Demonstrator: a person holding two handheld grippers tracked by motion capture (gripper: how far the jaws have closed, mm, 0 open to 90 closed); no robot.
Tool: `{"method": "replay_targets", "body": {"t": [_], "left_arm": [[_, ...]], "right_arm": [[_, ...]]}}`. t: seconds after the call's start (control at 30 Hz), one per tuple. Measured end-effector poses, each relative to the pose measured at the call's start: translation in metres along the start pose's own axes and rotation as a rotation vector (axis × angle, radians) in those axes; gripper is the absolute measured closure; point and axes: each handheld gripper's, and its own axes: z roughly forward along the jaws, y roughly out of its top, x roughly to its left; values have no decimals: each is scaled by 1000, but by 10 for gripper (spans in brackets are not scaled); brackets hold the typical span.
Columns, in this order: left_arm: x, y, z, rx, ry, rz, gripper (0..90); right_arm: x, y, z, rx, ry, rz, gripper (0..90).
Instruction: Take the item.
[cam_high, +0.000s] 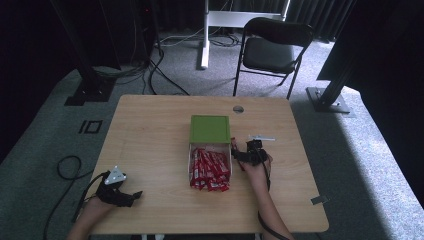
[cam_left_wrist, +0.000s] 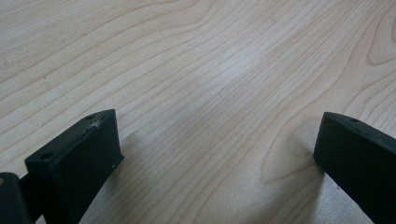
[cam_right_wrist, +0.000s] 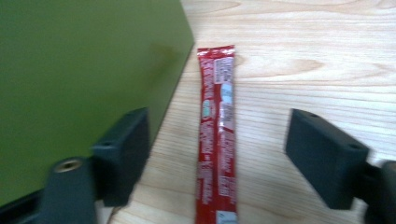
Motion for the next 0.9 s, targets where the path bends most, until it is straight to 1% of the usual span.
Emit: {"method": "replay_targets", "body": {"t": [0.07, 0.1, 0.13, 0.17, 0.2, 0.23, 0.27, 0.33, 0.37, 0.4, 0.47, 0.5, 0.53, 0.57, 0.67, 0.7, 0.77, 0.8, 0.83, 0.9], "left_arm": [[0, 0, 0, 0, 0, 0, 15], [0, 0, 0, 0, 0, 0, 15], [0, 0, 0, 0, 0, -1, 15], [0, 0, 0, 0, 0, 0, 15], [0, 0, 0, 0, 0, 0, 15], [0, 0, 0, 0, 0, 0, 15], [0, 0, 0, 0, 0, 0, 15], [0, 0, 0, 0, 0, 0, 15], [0, 0, 0, 0, 0, -1, 15], [0, 0, 0, 0, 0, 0, 15], [0, 0, 0, 0, 0, 0, 15], [0, 0, 0, 0, 0, 0, 15], [0, 0, 0, 0, 0, 0, 15], [0, 0, 0, 0, 0, 0, 15], [0, 0, 0, 0, 0, 0, 15], [0, 0, 0, 0, 0, 0, 15], [0, 0, 0, 0, 0, 0, 15], [0, 0, 0, 0, 0, 0, 15], [0, 0, 0, 0, 0, 0, 15], [0, 0, 0, 0, 0, 0, 15]], "right_arm": [[-3, -1, -4, -5, -6, -7, 189], [-8, -1, -8, -10, -2, -14, 163], [-8, -1, -8, -10, -2, -14, 163], [-13, -2, -13, -12, -6, -20, 151], [-15, -3, -15, -14, -4, -15, 138], [-15, -3, -15, -14, -4, -15, 138], [-20, -4, -20, -18, -11, -30, 137], [-22, -4, -23, -24, -13, -37, 137], [-27, -6, -28, -33, -16, -38, 137], [-27, -6, -28, -33, -16, -38, 137], [-34, -8, -36, -44, -22, -37, 136], [-34, -8, -36, -44, -22, -37, 136], [-38, -10, -39, -41, -38, -51, 136], [-40, -11, -41, -40, -40, -54, 136], [-44, -15, -44, -41, -42, -54, 136], [-47, -18, -46, -30, -37, -49, 136], [-48, -20, -48, -26, -30, -49, 136], [-51, -24, -50, -21, -40, -72, 136], [-52, -25, -51, -16, -43, -77, 136], [-55, -27, -54, -13, -39, -72, 136]]}}
